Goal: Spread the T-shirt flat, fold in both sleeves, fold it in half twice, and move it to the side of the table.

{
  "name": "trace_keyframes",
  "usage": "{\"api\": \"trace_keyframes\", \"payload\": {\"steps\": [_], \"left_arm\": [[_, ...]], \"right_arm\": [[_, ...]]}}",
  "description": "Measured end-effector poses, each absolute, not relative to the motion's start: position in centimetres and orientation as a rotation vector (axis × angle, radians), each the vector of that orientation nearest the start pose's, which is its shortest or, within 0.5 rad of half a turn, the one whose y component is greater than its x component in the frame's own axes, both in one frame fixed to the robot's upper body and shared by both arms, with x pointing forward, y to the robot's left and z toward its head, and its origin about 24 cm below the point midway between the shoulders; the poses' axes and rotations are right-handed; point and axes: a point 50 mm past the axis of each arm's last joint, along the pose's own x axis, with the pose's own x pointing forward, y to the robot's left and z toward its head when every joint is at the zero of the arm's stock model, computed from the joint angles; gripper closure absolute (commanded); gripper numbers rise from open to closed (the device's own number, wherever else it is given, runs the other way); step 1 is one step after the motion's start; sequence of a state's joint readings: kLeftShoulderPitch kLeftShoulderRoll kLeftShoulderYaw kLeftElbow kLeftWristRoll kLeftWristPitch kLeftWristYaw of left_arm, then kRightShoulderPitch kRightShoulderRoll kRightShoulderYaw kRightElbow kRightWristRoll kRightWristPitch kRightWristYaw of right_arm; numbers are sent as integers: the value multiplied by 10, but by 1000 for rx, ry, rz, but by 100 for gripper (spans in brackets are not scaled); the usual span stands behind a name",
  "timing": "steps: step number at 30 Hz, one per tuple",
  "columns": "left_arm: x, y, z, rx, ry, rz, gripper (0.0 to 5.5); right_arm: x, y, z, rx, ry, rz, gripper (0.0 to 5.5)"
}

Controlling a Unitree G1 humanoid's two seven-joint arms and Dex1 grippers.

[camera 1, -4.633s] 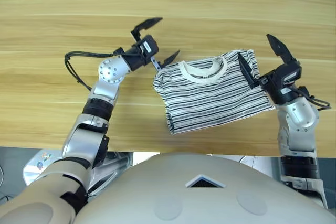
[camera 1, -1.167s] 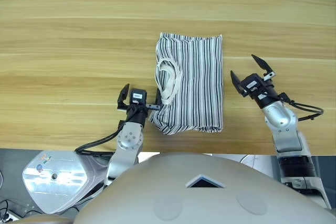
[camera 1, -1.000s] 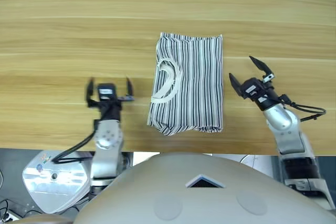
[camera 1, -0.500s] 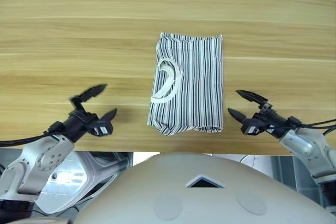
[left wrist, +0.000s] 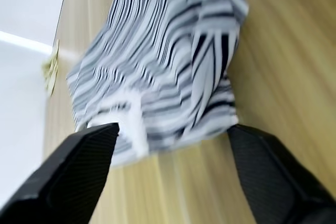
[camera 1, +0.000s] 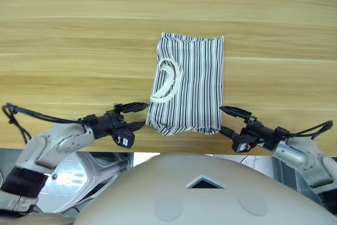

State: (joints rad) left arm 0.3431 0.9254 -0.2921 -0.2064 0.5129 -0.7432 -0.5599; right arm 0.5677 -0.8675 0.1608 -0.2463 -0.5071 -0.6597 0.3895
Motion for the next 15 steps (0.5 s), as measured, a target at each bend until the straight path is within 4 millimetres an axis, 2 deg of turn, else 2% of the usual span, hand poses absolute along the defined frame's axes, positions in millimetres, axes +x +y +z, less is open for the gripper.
{"api": "trace_keyframes", "payload": {"steps": [5,13,15], "left_arm": [[123,172,28,1141,-160,-1558,321],[127,169,22,1128,-154,-1583,453],[129,170,20,1127,-143,-1566,493]], "right_arm": [[105,-195,32,-1106,-48,1198,167],[102,-196,35,-1112,-43,1261,167],[100,-195,35,-1108,-47,1293,202]]}}
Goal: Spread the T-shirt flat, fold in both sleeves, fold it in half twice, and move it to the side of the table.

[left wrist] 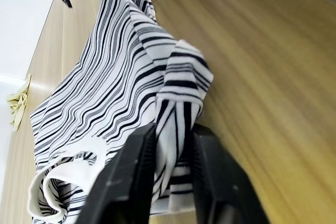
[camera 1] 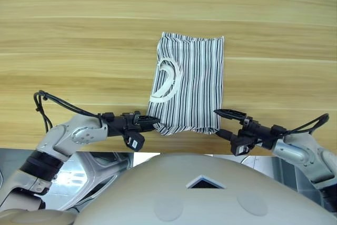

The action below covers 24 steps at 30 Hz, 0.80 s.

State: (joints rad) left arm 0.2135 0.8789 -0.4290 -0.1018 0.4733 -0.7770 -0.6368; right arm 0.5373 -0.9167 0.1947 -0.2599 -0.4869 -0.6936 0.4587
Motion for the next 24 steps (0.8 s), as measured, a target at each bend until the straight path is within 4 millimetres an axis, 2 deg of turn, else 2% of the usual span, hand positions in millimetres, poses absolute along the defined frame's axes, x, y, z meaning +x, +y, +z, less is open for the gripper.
{"api": "trace_keyframes", "payload": {"steps": [3,7,11,16,19,24], "left_arm": [[135,170,19,1140,-144,-1540,544],[138,168,20,1143,-155,-1527,548],[139,167,20,1141,-162,-1526,548],[132,164,20,1120,-166,-1536,549],[131,164,20,1111,-161,-1531,549],[121,161,18,1016,-142,-1497,550]], "right_arm": [[99,-194,32,-1095,-37,1317,268],[101,-194,29,-1075,-24,1331,346],[111,-192,23,-1055,-27,1297,431],[119,-191,17,-1039,-19,1265,533],[119,-190,18,-1037,-24,1262,536],[106,-193,25,-1015,-25,1292,536]]}}
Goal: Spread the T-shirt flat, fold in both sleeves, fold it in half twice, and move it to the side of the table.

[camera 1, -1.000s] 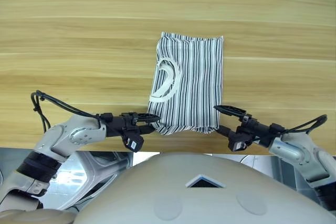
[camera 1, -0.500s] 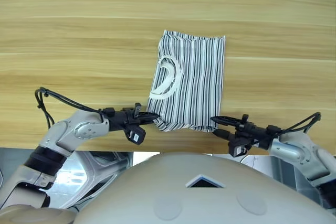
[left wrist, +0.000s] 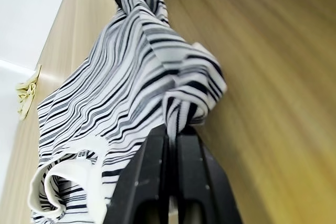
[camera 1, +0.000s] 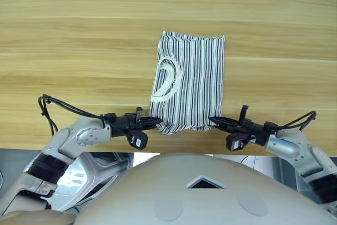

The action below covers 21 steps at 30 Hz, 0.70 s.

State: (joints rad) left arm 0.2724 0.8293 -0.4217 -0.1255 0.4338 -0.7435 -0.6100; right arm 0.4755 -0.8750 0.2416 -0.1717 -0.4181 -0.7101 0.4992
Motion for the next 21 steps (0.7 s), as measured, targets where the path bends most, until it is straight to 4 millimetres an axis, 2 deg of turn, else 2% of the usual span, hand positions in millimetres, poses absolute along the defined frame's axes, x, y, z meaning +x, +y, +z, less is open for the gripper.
{"api": "trace_keyframes", "payload": {"steps": [6,12,15,17,21], "left_arm": [[96,154,21,903,-124,-1471,550],[74,166,33,822,-27,-1379,550],[82,163,48,706,-78,-1286,550],[94,158,56,636,-132,-1225,550],[137,146,56,548,-187,-1086,550]], "right_arm": [[89,-198,44,-968,-37,1319,536],[77,-209,52,-902,17,1256,536],[85,-214,60,-872,-9,1191,536],[96,-218,63,-863,-29,1141,536],[129,-217,66,-801,-104,1006,536]]}}
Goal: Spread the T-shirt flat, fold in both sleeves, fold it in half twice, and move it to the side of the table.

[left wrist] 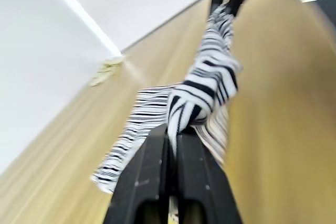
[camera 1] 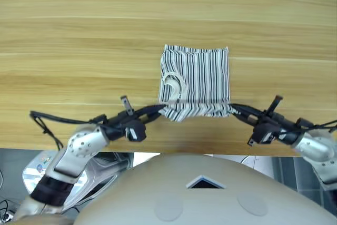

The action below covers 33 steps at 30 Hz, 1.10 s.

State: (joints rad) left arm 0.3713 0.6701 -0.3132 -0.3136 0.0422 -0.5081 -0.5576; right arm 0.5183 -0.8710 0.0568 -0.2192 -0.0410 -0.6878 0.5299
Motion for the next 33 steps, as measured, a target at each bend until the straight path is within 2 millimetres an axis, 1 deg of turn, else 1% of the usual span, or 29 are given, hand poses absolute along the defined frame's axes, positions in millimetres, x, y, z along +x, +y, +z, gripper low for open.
{"api": "trace_keyframes", "payload": {"steps": [2,4,7,9,11,12,15,17,18,19,22,25,28,31,33], "left_arm": [[156,137,52,517,-191,-1038,550],[172,130,46,501,-169,-971,550],[195,126,36,523,-120,-876,550],[209,124,29,540,-83,-821,550],[217,123,24,543,-63,-790,550],[223,122,21,547,-47,-762,550],[237,122,19,555,-39,-706,550],[241,121,16,553,-28,-686,550],[242,120,14,552,-23,-685,550],[243,120,13,552,-20,-685,521],[253,114,10,534,-15,-680,472],[266,110,10,506,-9,-653,428],[281,101,11,466,-13,-639,372],[295,102,14,425,-16,-583,313],[307,108,16,418,-4,-518,286]], "right_arm": [[142,-213,64,-765,-126,959,536],[150,-210,61,-740,-134,931,536],[164,-205,56,-703,-140,887,536],[178,-201,54,-679,-142,846,536],[190,-198,54,-665,-151,817,536],[199,-196,52,-658,-154,787,536],[219,-193,48,-653,-145,728,536],[233,-190,46,-651,-146,695,536],[237,-188,45,-651,-146,692,501],[240,-186,44,-649,-147,682,494],[255,-180,33,-643,-110,646,437],[271,-181,25,-638,-60,592,390],[290,-179,24,-642,-38,540,328],[297,-180,15,-639,8,485,263],[304,-184,13,-646,27,438,232]]}}
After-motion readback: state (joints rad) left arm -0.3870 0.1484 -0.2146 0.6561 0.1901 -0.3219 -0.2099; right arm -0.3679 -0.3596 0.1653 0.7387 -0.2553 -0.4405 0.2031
